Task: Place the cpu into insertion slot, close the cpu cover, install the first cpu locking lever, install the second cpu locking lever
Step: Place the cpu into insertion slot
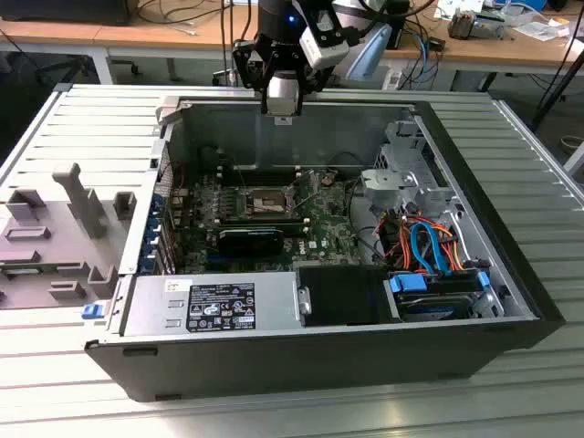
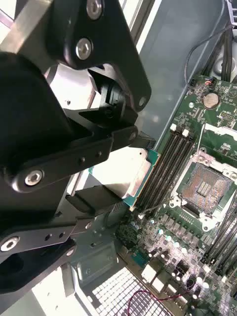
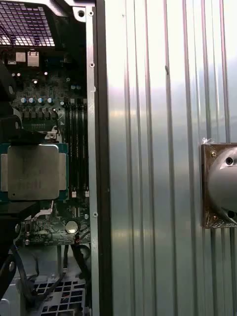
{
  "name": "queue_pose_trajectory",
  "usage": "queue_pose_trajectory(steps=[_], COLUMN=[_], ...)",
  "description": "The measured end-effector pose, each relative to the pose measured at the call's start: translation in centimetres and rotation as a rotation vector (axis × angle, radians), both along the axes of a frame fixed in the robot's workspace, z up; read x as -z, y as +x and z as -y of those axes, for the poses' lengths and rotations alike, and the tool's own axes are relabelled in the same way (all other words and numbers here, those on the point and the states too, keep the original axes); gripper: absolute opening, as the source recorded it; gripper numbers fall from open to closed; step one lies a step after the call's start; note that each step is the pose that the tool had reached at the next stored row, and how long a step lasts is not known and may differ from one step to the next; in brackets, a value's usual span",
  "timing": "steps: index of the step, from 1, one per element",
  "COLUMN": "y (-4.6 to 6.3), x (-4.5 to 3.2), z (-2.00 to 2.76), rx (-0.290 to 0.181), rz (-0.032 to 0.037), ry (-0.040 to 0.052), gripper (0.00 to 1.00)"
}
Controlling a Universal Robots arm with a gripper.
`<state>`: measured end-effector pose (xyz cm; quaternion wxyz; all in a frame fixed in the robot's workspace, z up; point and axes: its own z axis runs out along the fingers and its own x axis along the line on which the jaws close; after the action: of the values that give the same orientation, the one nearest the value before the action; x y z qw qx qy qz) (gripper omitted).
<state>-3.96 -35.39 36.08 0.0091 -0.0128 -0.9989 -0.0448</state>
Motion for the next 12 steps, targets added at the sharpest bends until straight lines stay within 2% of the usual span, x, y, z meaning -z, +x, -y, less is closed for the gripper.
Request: queue_pose_trajectory(steps=[12], y=[-0.03], x=[0.27], z=[0.0], rx=[0.0], rz=[0.0], ry=[0.0], gripper=[0.54])
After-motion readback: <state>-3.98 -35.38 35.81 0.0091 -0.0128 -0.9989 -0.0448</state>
